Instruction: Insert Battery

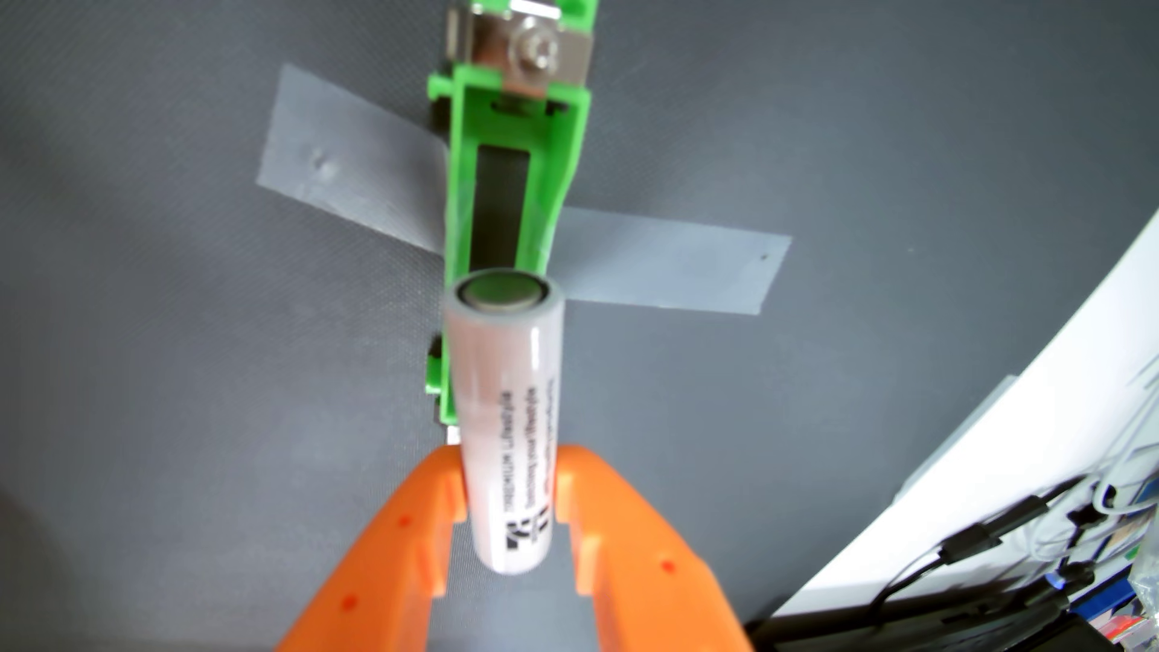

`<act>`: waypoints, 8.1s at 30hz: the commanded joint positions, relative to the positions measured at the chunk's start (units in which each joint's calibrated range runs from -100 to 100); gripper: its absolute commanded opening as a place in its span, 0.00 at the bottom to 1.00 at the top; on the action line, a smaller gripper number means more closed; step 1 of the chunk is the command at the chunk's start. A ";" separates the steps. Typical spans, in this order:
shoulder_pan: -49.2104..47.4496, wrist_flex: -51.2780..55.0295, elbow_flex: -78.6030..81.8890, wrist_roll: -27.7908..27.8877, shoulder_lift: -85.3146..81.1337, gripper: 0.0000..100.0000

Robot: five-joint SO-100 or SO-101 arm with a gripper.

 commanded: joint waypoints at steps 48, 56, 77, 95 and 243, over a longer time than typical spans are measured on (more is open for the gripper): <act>-2.97 0.31 -2.93 -6.49 -0.24 0.01; -2.97 0.31 -2.84 -6.55 0.26 0.01; -2.97 -0.54 0.05 -6.49 0.34 0.01; -2.97 -0.79 1.31 -6.18 0.34 0.01; -0.96 -4.52 -0.94 -2.43 0.34 0.02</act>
